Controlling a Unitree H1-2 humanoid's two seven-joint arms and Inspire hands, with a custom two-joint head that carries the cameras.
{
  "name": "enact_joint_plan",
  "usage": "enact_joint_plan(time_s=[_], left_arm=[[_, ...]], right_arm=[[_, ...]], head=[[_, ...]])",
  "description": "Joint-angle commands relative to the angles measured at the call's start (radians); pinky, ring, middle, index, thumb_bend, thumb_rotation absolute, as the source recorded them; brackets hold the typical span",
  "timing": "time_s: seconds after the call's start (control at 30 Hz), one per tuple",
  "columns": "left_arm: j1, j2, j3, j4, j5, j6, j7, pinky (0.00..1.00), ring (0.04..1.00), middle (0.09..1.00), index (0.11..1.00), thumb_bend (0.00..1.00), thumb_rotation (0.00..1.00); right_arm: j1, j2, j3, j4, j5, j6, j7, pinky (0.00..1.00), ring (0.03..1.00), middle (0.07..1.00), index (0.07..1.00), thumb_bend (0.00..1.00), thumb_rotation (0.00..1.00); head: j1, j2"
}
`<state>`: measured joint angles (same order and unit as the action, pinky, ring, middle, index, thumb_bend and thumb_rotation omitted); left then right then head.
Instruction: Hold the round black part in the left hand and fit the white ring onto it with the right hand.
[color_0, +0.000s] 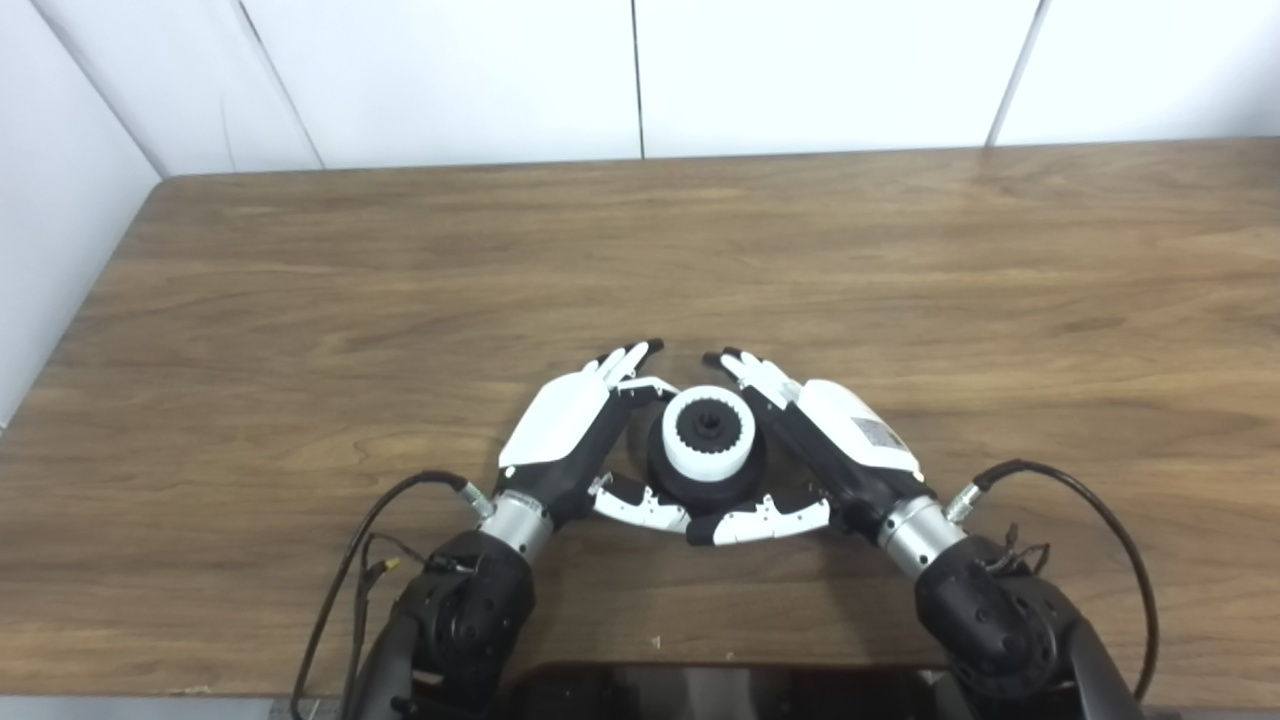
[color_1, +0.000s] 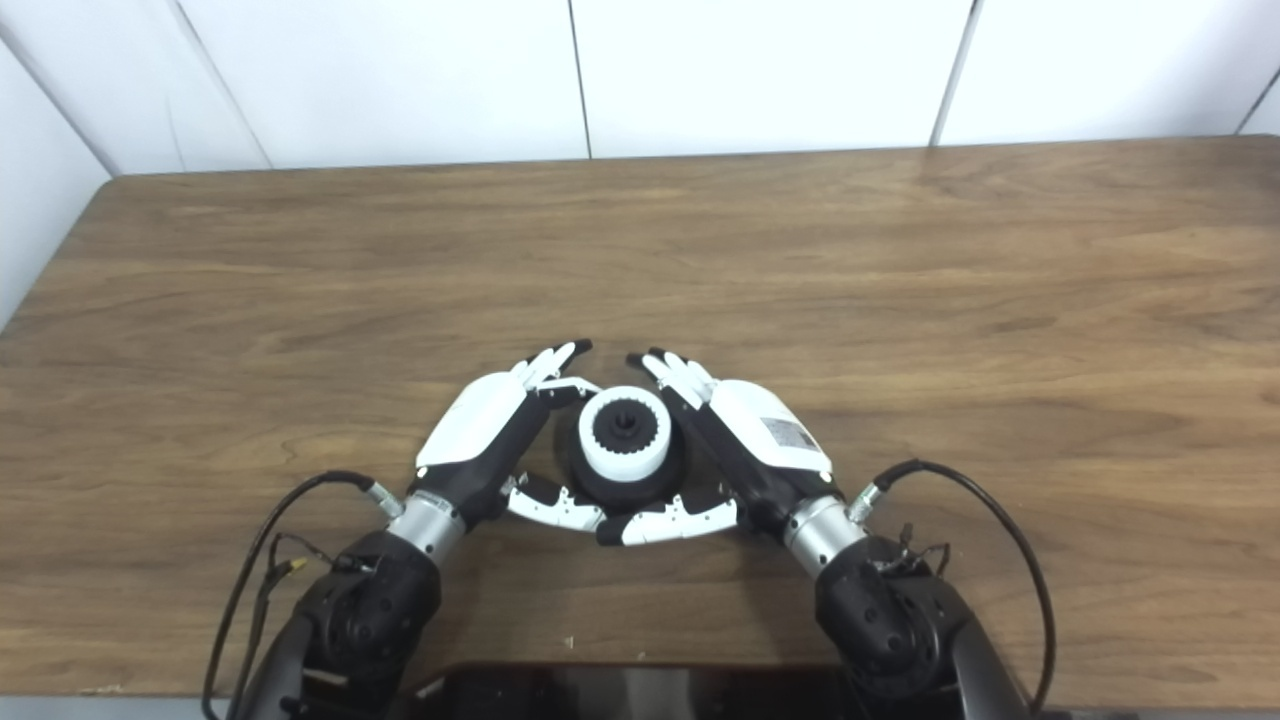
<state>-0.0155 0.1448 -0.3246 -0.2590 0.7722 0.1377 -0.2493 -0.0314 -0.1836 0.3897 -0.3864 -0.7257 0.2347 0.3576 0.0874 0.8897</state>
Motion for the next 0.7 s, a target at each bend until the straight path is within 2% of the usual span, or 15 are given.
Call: enact_joint_plan(time_s=[0.0, 0.3, 0.67], left_arm=[[-0.032, -0.001, 0.006, -0.046, 0.002, -0.013, 0.025, 1.00, 1.000, 1.000, 0.628, 0.87, 0.35], [-0.031, -0.002, 0.007, -0.046, 0.003, -0.014, 0.027, 1.00, 1.000, 1.000, 0.626, 0.88, 0.34], [-0.032, -0.002, 0.008, -0.037, 0.001, -0.021, 0.037, 1.00, 1.000, 1.000, 0.622, 0.88, 0.34]], right_arm=[[-0.029, 0.012, -0.002, -0.036, 0.001, -0.002, 0.001, 0.97, 1.000, 1.000, 1.000, 1.00, 0.57], [-0.043, 0.000, -0.008, -0.040, 0.009, 0.003, 0.032, 0.98, 1.000, 1.000, 1.000, 1.00, 0.57], [-0.050, -0.046, -0.045, -0.039, 0.004, 0.035, 0.071, 0.98, 1.000, 1.000, 1.000, 1.00, 0.51]], head=[[0.001, 0.002], [-0.005, 0.001], [-0.003, 0.000]])
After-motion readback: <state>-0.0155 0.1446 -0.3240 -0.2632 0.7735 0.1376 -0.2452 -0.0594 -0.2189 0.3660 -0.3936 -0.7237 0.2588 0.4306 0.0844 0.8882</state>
